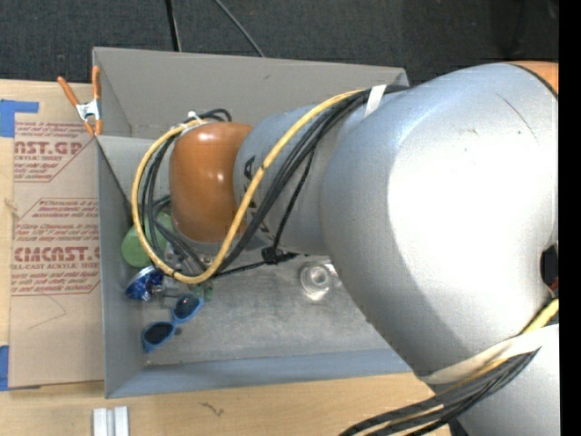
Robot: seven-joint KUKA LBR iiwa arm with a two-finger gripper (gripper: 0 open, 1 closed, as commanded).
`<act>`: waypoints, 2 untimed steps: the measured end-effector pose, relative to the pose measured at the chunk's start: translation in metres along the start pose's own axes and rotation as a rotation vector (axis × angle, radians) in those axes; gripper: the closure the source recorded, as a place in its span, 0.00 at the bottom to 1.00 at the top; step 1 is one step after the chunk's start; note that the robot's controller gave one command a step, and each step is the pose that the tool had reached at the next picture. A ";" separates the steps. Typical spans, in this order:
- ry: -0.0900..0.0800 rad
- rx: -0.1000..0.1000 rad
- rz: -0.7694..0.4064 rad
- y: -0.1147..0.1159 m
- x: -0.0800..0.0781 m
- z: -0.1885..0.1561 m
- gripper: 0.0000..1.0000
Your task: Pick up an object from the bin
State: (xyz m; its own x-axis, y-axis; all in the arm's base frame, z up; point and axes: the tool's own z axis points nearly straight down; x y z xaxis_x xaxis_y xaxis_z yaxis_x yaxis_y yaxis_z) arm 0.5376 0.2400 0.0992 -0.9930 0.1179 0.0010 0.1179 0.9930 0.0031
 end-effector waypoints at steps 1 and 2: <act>-0.011 -0.002 0.096 -0.032 0.008 -0.245 1.00; -0.003 0.002 0.142 -0.023 0.010 -0.231 1.00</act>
Offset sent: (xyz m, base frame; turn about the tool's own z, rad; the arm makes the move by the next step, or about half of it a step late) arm -0.0132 -0.0325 0.2392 0.0976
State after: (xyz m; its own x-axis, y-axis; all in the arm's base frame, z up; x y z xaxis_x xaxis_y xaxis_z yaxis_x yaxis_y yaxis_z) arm 0.5253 0.2177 0.3302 -0.9664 0.2571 -0.0015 0.2571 0.9664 0.0010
